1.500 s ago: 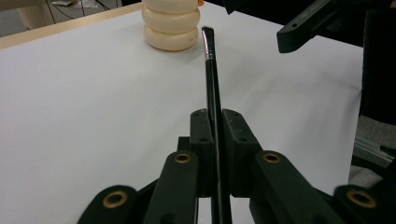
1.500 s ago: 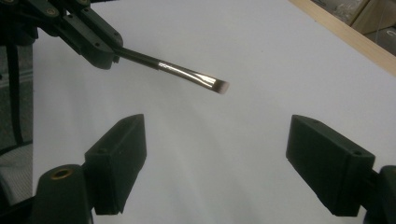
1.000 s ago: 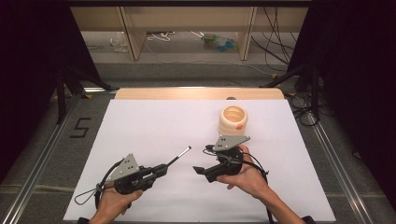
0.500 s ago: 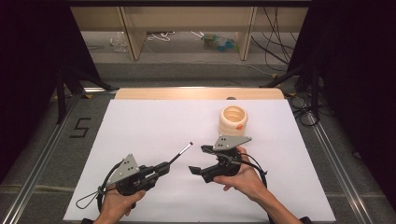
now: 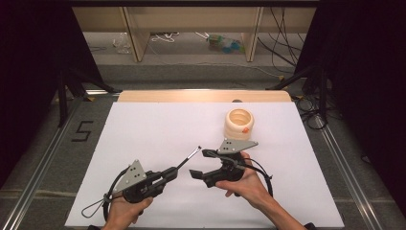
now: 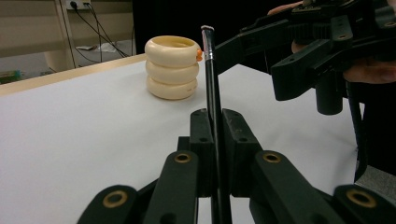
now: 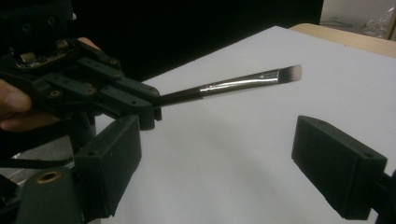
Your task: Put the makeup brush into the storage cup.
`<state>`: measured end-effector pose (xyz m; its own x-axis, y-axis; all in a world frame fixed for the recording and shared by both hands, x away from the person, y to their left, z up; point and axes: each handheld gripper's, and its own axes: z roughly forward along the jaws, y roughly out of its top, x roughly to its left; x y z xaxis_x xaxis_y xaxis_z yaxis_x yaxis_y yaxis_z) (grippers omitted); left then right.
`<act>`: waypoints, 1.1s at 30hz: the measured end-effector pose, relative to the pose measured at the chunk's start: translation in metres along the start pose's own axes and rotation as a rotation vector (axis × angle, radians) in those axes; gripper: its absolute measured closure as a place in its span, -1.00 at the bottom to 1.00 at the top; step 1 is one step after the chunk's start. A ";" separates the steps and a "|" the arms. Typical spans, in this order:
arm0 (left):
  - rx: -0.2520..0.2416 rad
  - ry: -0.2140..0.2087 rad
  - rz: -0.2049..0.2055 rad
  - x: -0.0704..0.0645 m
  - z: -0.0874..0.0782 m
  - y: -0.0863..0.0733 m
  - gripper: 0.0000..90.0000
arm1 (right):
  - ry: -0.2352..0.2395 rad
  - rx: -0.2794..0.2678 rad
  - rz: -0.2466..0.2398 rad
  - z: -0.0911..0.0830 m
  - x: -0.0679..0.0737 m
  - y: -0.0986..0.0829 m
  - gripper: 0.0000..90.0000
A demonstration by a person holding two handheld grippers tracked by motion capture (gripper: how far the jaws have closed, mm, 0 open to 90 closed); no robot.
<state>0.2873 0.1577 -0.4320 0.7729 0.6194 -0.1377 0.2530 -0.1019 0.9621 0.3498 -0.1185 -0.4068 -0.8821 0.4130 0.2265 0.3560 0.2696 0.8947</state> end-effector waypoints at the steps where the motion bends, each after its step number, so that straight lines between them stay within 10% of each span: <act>1: -0.004 0.003 -0.002 -0.001 0.000 0.000 0.85 | 0.000 -0.001 0.003 0.000 0.000 0.000 -0.62; 33: -0.021 -0.027 0.039 -0.010 0.004 0.001 0.85 | 0.123 -0.113 0.122 0.011 0.004 -0.005 -0.15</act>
<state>0.2822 0.1479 -0.4306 0.7972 0.5942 -0.1063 0.2105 -0.1086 0.9716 0.3480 -0.1082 -0.4143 -0.8679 0.3254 0.3752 0.4319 0.1216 0.8937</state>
